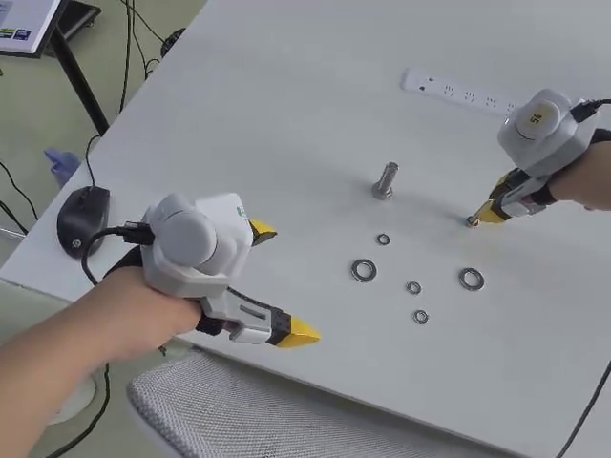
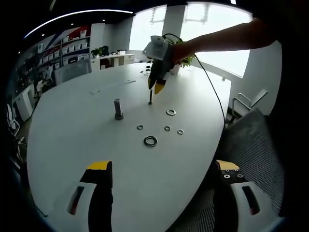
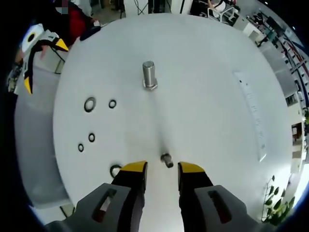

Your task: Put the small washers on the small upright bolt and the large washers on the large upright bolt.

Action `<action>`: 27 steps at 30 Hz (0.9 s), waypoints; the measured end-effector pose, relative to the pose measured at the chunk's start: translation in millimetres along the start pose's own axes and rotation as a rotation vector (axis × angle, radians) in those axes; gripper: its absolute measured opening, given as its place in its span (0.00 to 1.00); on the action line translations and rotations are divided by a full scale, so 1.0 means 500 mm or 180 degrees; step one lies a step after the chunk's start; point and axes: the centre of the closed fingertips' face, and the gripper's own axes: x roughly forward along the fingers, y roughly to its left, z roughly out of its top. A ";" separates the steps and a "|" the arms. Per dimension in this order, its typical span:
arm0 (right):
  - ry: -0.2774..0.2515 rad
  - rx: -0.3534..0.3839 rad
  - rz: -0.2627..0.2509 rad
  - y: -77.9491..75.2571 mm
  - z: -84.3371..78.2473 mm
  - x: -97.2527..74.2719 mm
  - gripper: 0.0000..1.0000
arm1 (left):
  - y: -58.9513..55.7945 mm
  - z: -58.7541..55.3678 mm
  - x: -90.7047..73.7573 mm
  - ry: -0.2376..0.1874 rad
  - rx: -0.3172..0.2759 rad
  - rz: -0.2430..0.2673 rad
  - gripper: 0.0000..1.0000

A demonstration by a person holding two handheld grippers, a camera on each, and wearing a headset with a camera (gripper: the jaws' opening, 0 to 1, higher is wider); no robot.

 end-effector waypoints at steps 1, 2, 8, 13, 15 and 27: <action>0.0015 -0.0003 -0.0005 0.003 0.000 -0.005 0.27 | -0.001 -0.001 -0.001 0.0005 0.0008 -0.0003 0.86; 0.0029 -0.0003 -0.0003 0.005 -0.001 -0.007 0.27 | -0.002 -0.003 -0.003 0.0026 0.0028 -0.0010 0.86; 0.0039 -0.0025 -0.0016 0.020 0.008 -0.022 0.27 | 0.004 -0.001 -0.020 0.0025 0.0053 0.0014 0.86; 0.0024 -0.0071 -0.0005 0.046 0.020 -0.026 0.27 | 0.007 0.002 -0.023 0.0004 0.0058 0.0034 0.86; 0.0036 -0.0131 -0.0006 0.058 0.024 -0.024 0.27 | 0.006 0.002 -0.024 0.0002 0.0062 0.0029 0.86; -0.0081 -0.0338 0.0116 0.130 0.076 -0.010 0.28 | -0.003 0.007 -0.012 0.0014 0.0110 -0.0028 0.86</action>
